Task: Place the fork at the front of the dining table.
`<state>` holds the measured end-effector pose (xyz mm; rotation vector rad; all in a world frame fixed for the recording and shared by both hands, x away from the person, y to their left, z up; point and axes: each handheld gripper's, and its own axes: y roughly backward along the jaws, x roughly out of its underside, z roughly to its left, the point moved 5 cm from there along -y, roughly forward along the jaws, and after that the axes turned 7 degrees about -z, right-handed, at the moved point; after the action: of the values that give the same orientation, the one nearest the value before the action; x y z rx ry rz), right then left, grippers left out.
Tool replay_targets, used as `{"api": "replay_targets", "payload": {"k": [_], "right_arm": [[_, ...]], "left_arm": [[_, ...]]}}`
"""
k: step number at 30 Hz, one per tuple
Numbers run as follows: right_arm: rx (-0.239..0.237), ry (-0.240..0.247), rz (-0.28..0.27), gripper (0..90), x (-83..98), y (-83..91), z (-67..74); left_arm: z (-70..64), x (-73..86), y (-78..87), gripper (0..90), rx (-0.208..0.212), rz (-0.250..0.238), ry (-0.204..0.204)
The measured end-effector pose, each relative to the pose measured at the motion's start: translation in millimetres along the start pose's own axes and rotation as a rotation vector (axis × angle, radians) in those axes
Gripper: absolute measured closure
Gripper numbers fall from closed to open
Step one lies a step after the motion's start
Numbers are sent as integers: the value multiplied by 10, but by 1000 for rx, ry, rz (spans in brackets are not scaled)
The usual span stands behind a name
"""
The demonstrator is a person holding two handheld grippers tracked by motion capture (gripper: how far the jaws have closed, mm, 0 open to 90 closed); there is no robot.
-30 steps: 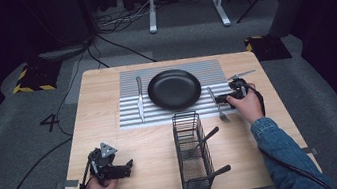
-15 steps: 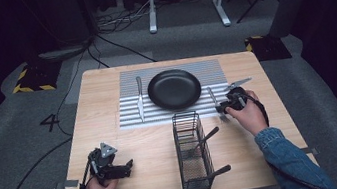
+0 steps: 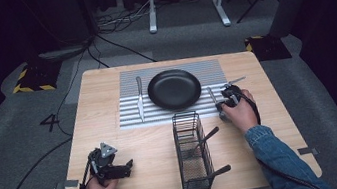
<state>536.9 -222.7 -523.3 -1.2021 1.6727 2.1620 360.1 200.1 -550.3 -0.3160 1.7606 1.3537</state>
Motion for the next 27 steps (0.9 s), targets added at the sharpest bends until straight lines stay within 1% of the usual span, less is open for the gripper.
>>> {"api": "replay_targets", "payload": {"k": [1, 2, 3, 5, 9, 14, 15, 16, 17, 18, 19, 23, 27], "right_arm": [[18, -19, 4, 825, -9, -4, 5], [18, -19, 4, 825, -9, -4, 5], [29, -26, 5, 833, -15, -7, 6], [66, -38, 5, 857, -37, -16, -13], [63, -69, -8, 858, -55, -37, -54], [64, -66, -11, 853, -60, -53, -62], [62, -50, -15, 818, -69, -66, -55], [62, -50, -15, 818, -69, -66, -55], [68, -27, -7, 809, -85, -76, -42], [68, -27, -7, 809, -85, -76, -42], [81, -7, -1, 835, -105, -92, -38], [95, -18, 4, 852, -146, -122, -55], [102, -52, -4, 853, -195, -165, -93]], "left_arm": [[0, 0, 0, 23, 0, 0, 0], [0, 0, 0, 23, 0, 0, 0], [0, 0, 0, 23, 0, 0, 0], [0, 0, 0, 23, 0, 0, 0], [1, -1, -1, 23, 0, -1, -1], [0, 0, 0, 23, 0, 0, 0], [0, 0, 0, 23, 0, 0, 0], [0, 0, 0, 23, 0, 0, 0], [1, -1, -1, 23, 0, -1, -1], [1, -1, -1, 23, 0, -1, -1], [0, 0, 0, 23, 0, 0, 0], [0, 0, 0, 23, 0, 0, 1], [1, -1, -2, 23, 0, -1, -1]]}}
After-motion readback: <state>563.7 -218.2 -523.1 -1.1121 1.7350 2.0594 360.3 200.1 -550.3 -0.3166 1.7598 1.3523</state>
